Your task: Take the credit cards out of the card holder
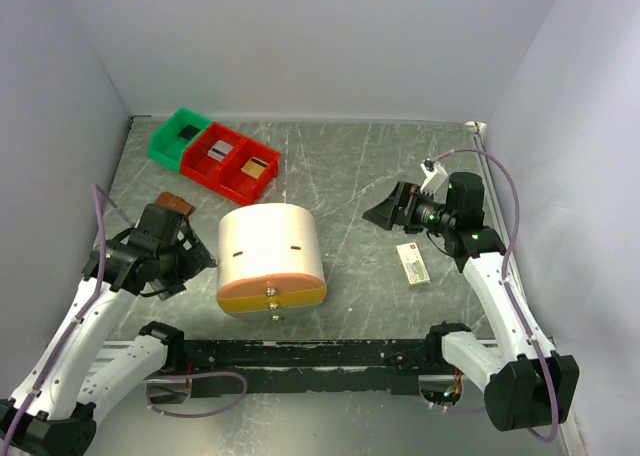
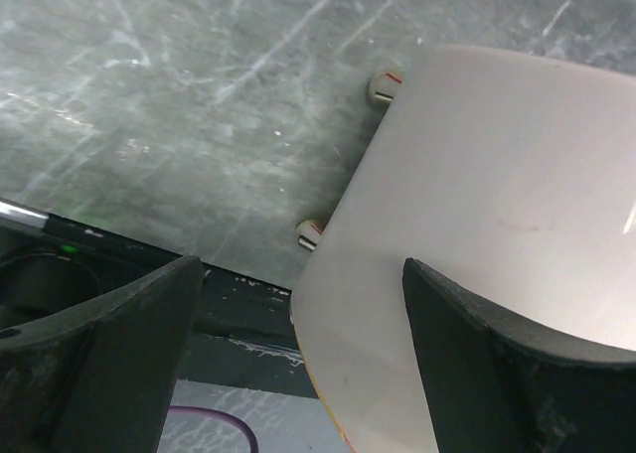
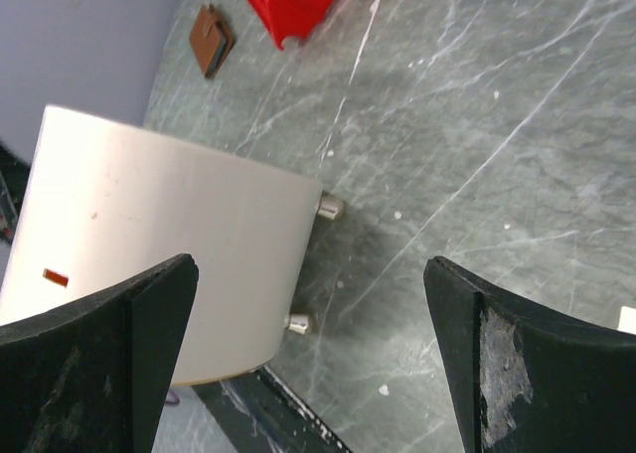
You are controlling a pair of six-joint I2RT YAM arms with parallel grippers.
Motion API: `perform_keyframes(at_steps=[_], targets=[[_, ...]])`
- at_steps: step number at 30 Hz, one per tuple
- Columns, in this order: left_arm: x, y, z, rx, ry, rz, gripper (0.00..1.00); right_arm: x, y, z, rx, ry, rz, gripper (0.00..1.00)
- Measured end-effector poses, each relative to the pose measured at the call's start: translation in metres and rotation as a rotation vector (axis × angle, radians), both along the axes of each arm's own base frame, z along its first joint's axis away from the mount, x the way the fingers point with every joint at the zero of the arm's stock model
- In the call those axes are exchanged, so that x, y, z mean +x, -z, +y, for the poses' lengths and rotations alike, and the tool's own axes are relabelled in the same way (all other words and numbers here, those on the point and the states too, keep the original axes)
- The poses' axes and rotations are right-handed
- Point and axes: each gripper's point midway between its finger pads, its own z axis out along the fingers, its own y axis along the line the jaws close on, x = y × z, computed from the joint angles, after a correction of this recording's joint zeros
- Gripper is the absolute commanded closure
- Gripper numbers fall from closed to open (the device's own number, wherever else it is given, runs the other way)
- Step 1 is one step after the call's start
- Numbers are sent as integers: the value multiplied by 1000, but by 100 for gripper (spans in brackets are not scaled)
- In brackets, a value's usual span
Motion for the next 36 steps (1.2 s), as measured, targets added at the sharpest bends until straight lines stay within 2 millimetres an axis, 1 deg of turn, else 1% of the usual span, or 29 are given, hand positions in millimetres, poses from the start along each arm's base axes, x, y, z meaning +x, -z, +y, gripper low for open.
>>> perform_keyframes(at_steps=[2,5,7,9,10,13,16,18,21,22,25,27,30,32,36], targets=[[3,3,-8,-32,21,1,6,-6,4,3,1,-38,18,0],[10,4,-18,-73,42,-16,6,-22,6,10,11,-123,39,0],[18,4,-26,-103,55,-34,6,-35,3,14,17,-189,44,0],[27,3,-32,-126,66,-52,6,-50,-5,18,27,-253,37,0],[31,4,-35,-133,70,-55,7,-54,-8,19,31,-271,33,0],[44,8,-45,-157,88,-71,6,-80,-18,29,56,-356,23,0],[54,10,-56,-169,114,-84,7,-101,-21,37,74,-412,31,0],[61,10,-63,-177,128,-93,6,-114,-17,44,82,-446,65,0],[70,12,-73,-187,146,-107,6,-140,0,60,69,-515,154,0],[72,12,-76,-190,151,-109,6,-152,8,66,49,-538,192,0],[77,17,-82,-189,164,-103,6,-172,21,76,9,-574,248,0],[79,18,-84,-189,169,-103,6,-176,27,77,0,-556,262,0],[80,15,-86,-195,174,-118,6,-172,41,75,-30,-483,282,0],[81,14,-87,-198,176,-126,6,-161,51,71,-66,-390,293,0],[86,12,-92,-213,187,-147,7,-143,58,70,-76,-273,295,0]])
